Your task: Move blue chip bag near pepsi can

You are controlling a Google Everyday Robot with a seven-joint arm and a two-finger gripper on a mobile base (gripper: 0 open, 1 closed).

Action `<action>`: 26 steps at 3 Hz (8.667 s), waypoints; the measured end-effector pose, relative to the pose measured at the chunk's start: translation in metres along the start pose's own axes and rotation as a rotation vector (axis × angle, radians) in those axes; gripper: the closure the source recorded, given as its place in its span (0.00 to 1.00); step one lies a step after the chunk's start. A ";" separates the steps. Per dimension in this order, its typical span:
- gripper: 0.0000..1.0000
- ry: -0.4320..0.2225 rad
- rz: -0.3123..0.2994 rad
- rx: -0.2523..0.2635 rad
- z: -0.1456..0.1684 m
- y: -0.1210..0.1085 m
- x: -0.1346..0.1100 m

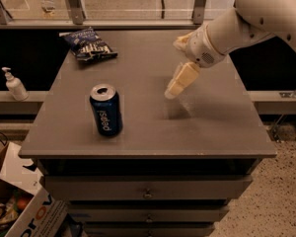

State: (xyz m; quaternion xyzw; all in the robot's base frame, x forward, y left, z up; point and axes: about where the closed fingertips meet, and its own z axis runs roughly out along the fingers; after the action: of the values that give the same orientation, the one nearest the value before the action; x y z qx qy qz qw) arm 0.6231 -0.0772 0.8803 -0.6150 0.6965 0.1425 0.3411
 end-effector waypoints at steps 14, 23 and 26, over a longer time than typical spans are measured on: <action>0.18 -0.366 0.214 0.023 0.233 -0.144 -0.137; 1.00 -0.501 -0.064 -0.237 0.015 -0.016 -0.050; 1.00 -0.485 -0.099 -0.326 0.013 0.097 -0.024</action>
Offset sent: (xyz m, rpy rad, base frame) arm -0.0056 -0.0013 -0.0062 0.0403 -0.0168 -0.0506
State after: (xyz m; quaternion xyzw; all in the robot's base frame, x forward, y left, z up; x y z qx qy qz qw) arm 0.5342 -0.0312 0.8654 -0.6427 0.5317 0.3785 0.4010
